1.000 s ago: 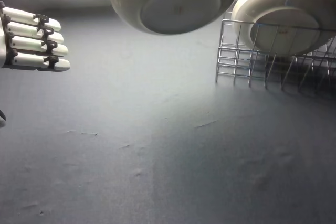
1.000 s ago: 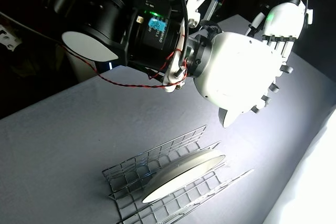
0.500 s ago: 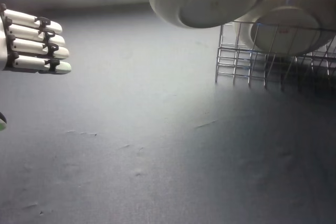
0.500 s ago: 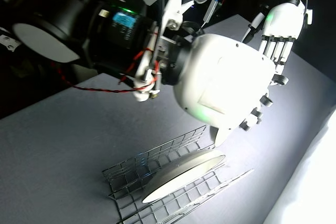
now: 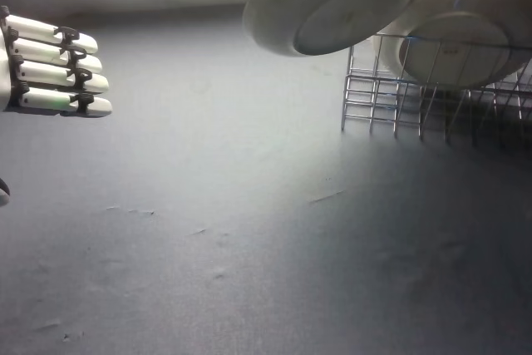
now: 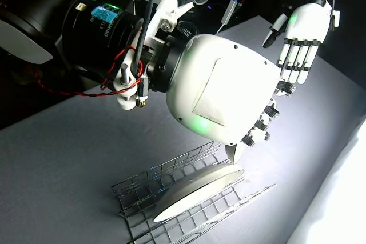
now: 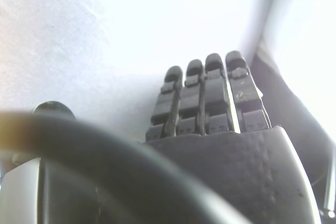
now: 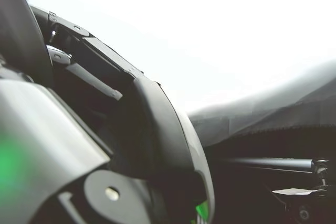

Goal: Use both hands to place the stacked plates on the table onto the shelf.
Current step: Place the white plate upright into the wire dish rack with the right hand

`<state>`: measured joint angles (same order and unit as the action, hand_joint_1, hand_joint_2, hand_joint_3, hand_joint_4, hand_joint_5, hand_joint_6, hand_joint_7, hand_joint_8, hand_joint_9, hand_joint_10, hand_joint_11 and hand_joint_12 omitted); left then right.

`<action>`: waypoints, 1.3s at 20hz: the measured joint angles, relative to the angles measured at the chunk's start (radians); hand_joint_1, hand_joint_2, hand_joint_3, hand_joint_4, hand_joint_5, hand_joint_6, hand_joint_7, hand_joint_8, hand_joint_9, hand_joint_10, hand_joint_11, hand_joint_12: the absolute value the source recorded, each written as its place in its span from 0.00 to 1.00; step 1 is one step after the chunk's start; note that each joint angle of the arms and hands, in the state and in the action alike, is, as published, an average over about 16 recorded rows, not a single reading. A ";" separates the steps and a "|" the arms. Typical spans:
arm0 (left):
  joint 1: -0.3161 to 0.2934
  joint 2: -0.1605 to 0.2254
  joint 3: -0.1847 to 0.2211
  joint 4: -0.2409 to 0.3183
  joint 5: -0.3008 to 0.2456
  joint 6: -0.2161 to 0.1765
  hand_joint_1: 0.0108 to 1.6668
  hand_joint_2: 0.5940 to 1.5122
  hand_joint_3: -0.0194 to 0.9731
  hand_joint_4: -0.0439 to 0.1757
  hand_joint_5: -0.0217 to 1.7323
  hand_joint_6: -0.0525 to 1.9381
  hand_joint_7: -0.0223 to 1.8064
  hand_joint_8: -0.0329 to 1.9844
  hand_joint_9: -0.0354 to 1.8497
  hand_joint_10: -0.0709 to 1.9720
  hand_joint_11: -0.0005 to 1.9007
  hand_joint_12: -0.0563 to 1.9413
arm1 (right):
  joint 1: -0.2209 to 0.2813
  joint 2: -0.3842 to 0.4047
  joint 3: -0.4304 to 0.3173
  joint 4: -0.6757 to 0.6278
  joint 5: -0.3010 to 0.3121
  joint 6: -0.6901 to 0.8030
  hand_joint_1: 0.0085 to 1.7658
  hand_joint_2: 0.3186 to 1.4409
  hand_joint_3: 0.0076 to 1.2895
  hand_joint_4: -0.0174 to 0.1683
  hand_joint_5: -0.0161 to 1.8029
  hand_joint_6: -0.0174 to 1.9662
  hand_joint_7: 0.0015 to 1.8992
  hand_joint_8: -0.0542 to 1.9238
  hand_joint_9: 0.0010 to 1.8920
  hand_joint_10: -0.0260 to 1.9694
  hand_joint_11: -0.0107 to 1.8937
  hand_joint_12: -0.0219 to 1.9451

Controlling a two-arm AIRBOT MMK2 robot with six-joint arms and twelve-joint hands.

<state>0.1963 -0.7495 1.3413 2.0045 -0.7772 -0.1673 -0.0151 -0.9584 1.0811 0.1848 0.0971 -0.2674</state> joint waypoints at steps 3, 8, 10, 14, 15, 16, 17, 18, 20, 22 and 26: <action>0.000 0.000 -0.001 0.000 0.000 0.000 0.01 0.58 0.03 0.20 0.02 0.03 0.02 0.02 0.03 0.04 0.01 0.03 | -0.004 -0.001 -0.006 -0.003 0.002 -0.001 0.79 0.60 0.00 0.05 0.54 0.43 0.59 0.37 0.51 0.53 0.39 0.59; 0.000 0.000 -0.003 0.000 0.000 -0.001 0.01 0.58 0.03 0.20 0.02 0.03 0.02 0.02 0.03 0.04 0.01 0.03 | -0.010 -0.005 -0.018 -0.015 0.004 -0.004 0.79 0.60 0.00 0.05 0.53 0.43 0.59 0.38 0.51 0.54 0.39 0.59; 0.001 0.000 -0.003 0.000 0.000 -0.001 0.01 0.58 0.03 0.20 0.02 0.03 0.02 0.02 0.03 0.04 0.01 0.03 | -0.012 -0.005 -0.025 -0.022 0.003 -0.005 0.79 0.60 0.00 0.05 0.53 0.43 0.59 0.38 0.51 0.54 0.39 0.59; 0.003 0.000 -0.003 0.000 0.000 -0.002 0.01 0.58 0.03 0.20 0.02 0.03 0.02 0.02 0.03 0.04 0.01 0.03 | -0.014 0.001 -0.039 -0.040 -0.001 -0.007 0.79 0.60 0.01 0.05 0.53 0.43 0.59 0.38 0.51 0.54 0.39 0.59; 0.003 0.000 -0.003 0.000 0.000 -0.002 0.01 0.58 0.03 0.20 0.02 0.03 0.02 0.02 0.03 0.04 0.01 0.03 | -0.014 0.004 -0.043 -0.045 -0.002 -0.008 0.79 0.60 0.01 0.05 0.53 0.43 0.59 0.38 0.51 0.54 0.39 0.59; 0.004 0.000 -0.003 0.000 0.000 -0.002 0.01 0.58 0.03 0.20 0.02 0.03 0.02 0.02 0.03 0.04 0.01 0.03 | -0.014 0.008 -0.046 -0.050 -0.004 -0.008 0.79 0.60 0.01 0.05 0.53 0.43 0.59 0.38 0.52 0.54 0.39 0.59; 0.004 0.000 -0.003 0.000 0.000 -0.002 0.01 0.59 0.03 0.20 0.02 0.03 0.02 0.02 0.03 0.04 0.01 0.03 | -0.014 0.012 -0.049 -0.055 -0.005 -0.009 0.79 0.60 0.01 0.05 0.53 0.43 0.59 0.38 0.52 0.53 0.39 0.58; 0.005 0.000 -0.003 0.000 0.000 -0.002 0.01 0.59 0.03 0.20 0.02 0.03 0.02 0.02 0.03 0.04 0.01 0.03 | -0.014 0.016 -0.052 -0.062 -0.006 -0.009 0.79 0.60 0.01 0.05 0.53 0.43 0.59 0.38 0.52 0.53 0.39 0.58; 0.006 0.000 -0.002 0.000 0.000 -0.003 0.01 0.59 0.03 0.20 0.02 0.03 0.02 0.02 0.03 0.04 0.01 0.03 | -0.014 0.025 -0.057 -0.077 -0.009 -0.010 0.79 0.60 0.01 0.05 0.53 0.43 0.59 0.38 0.52 0.53 0.39 0.58; 0.007 0.000 -0.002 0.000 0.000 -0.003 0.01 0.59 0.03 0.20 0.02 0.03 0.02 0.02 0.03 0.04 0.01 0.03 | -0.014 0.035 -0.062 -0.097 -0.011 -0.010 0.79 0.60 0.01 0.05 0.53 0.43 0.59 0.38 0.52 0.53 0.39 0.59; 0.008 0.000 -0.002 0.001 0.000 -0.003 0.01 0.59 0.03 0.20 0.02 0.03 0.02 0.02 0.03 0.04 0.01 0.03 | -0.015 0.058 -0.065 -0.154 -0.019 -0.011 0.79 0.60 0.01 0.05 0.54 0.43 0.60 0.38 0.52 0.53 0.39 0.58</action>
<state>0.2048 -0.7494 1.3398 2.0051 -0.7775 -0.1704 -0.0301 -0.9001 1.0165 0.0313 0.0782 -0.2785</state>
